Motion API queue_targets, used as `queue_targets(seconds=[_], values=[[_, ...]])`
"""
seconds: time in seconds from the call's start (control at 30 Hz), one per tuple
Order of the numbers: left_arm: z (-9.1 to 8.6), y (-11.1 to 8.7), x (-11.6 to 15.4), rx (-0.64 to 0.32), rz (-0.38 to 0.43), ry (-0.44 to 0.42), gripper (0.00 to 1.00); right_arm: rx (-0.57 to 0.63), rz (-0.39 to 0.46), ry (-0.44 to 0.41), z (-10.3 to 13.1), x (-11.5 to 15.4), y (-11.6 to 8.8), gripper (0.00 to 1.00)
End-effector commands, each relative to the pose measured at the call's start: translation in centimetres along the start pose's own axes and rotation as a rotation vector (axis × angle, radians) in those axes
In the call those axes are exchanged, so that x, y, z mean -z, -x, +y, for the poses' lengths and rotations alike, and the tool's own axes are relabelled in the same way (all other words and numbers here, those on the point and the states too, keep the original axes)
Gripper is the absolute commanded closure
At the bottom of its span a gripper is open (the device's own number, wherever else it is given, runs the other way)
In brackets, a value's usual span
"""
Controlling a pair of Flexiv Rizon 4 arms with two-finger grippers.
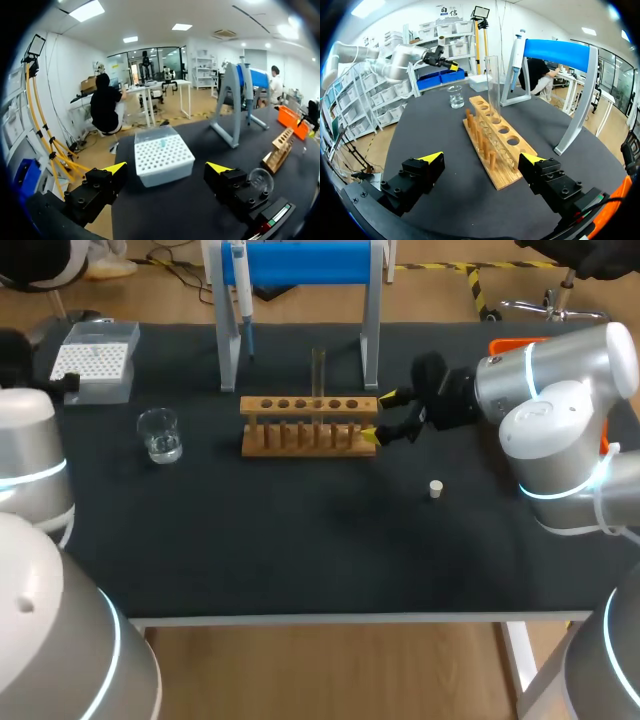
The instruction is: Invert the test tube, pick up the pipette, mount the tip to pipette, aspirate from beaker and dispense into the tube, eject the tip, return the pipette, and cap with the stopper.
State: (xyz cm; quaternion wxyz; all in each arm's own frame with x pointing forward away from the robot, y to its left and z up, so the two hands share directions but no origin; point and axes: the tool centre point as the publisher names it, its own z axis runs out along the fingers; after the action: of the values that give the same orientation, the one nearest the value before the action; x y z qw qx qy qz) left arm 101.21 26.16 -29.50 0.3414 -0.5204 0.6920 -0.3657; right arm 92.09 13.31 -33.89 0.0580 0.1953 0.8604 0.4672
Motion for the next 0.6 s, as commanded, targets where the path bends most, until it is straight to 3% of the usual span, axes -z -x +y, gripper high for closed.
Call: queue_targets(seconds=[0.03,0.37,0.6], values=[[-1.6,0.7,-3.3,0.006,0.012,0.115,0.00,0.000,0.005,-0.002,0.0,0.1,0.1,0.00],[-1.6,0.6,-7.5,0.086,0.014,0.240,0.00,0.000,0.005,-0.002,0.0,0.1,0.1,0.00],[-0.9,0.7,-9.7,0.158,-0.014,0.266,0.00,0.000,0.005,-0.002,0.0,0.1,0.1,0.00]])
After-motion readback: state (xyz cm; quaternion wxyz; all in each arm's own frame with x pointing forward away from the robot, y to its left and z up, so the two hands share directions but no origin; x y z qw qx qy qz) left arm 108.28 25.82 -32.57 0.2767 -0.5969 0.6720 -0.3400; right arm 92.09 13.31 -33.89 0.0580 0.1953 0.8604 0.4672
